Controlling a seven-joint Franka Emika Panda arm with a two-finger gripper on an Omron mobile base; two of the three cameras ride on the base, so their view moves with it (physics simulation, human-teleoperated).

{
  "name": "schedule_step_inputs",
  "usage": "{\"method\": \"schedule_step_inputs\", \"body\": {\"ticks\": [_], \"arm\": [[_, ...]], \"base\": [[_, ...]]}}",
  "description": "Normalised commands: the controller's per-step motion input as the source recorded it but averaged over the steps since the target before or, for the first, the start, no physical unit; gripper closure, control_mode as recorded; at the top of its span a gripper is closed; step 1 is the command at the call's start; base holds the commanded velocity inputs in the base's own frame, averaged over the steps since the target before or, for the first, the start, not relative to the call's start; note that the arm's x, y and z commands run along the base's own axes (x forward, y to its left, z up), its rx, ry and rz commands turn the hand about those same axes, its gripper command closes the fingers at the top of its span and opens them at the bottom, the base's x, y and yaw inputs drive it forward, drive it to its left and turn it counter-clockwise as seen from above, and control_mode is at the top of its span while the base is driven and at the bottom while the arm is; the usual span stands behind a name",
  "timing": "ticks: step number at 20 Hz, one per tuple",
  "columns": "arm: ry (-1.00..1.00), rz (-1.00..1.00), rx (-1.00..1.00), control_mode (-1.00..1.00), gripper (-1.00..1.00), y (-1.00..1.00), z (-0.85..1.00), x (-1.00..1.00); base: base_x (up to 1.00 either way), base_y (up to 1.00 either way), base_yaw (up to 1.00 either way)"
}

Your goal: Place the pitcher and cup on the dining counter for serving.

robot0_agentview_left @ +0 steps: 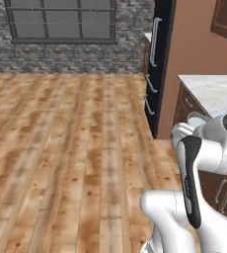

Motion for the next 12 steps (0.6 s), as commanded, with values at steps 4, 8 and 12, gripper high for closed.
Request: {"method": "schedule_step_inputs", "body": {"ticks": [4, 8, 12], "arm": [[0.00, 0.00, 0.00, 1.00, 1.00, 0.00, 0.00, 0.00], [0.00, 0.00, 0.00, 1.00, 1.00, 0.00, 0.00, 0.00], [0.00, 0.00, 0.00, 1.00, 1.00, 0.00, 0.00, 0.00]], "base": [[0.00, 0.00, 1.00], [0.01, 0.00, 0.98], [0.34, 0.00, 0.82]]}}
